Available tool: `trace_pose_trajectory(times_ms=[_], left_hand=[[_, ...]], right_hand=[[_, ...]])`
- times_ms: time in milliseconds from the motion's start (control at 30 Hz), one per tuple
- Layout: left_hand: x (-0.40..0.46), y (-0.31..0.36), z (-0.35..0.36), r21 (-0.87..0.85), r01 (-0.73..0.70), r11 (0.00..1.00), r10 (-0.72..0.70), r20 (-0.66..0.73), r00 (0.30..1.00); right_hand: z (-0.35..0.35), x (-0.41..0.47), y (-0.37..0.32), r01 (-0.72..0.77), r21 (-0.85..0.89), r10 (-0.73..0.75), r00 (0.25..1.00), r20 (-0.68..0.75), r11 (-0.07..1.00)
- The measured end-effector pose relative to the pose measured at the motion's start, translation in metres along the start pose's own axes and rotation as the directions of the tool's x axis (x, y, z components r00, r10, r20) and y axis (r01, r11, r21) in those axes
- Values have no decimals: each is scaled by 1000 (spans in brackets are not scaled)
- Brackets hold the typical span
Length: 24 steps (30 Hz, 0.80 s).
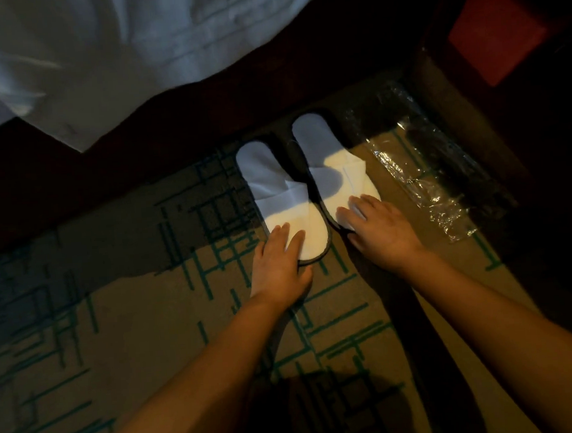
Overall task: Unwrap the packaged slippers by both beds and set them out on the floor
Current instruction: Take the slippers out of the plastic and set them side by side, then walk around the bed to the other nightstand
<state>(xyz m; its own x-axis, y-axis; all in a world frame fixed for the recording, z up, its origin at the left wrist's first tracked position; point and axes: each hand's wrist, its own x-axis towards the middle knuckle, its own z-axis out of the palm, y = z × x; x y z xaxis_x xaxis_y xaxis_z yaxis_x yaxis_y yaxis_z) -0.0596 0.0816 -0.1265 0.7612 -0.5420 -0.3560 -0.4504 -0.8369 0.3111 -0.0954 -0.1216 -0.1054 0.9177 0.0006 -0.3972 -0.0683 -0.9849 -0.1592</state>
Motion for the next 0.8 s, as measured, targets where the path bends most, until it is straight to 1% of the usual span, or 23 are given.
trace_pose_trajectory(times_ms=[67, 133, 200, 267, 333, 467, 533, 633, 800], left_hand=[[-7, 2, -23, 35, 11, 999, -14, 75, 997], [-19, 8, -54, 43, 18, 999, -24, 130, 991], [-35, 17, -88, 45, 11, 999, -18, 152, 988], [-55, 27, -128, 20, 13, 1000, -16, 151, 988], [-82, 38, -172, -32, 58, 998, -52, 170, 984], [-143, 59, -264, -122, 169, 978, -134, 254, 958], [-174, 67, -310, -129, 193, 973, -156, 253, 955], [-221, 73, -381, -142, 227, 964, -188, 246, 951], [-292, 68, -498, -162, 308, 937, -264, 249, 932]], right_hand=[[-15, -15, -6, -28, 54, 30, 999, -38, 998], [-37, -35, -16, -90, 103, 93, 995, -29, 991], [-63, -58, -28, -141, 129, 142, 990, -2, 982], [-98, -82, -43, -163, 148, 162, 987, 24, 975], [-140, -108, -58, -187, 170, 178, 982, 66, 968], [-233, -155, -94, -248, 230, 222, 966, 132, 941], [-282, -179, -114, -263, 258, 230, 961, 154, 930], [-353, -213, -145, -247, 328, 207, 966, 154, 912], [-460, -268, -202, -269, 393, 217, 961, 171, 879]])
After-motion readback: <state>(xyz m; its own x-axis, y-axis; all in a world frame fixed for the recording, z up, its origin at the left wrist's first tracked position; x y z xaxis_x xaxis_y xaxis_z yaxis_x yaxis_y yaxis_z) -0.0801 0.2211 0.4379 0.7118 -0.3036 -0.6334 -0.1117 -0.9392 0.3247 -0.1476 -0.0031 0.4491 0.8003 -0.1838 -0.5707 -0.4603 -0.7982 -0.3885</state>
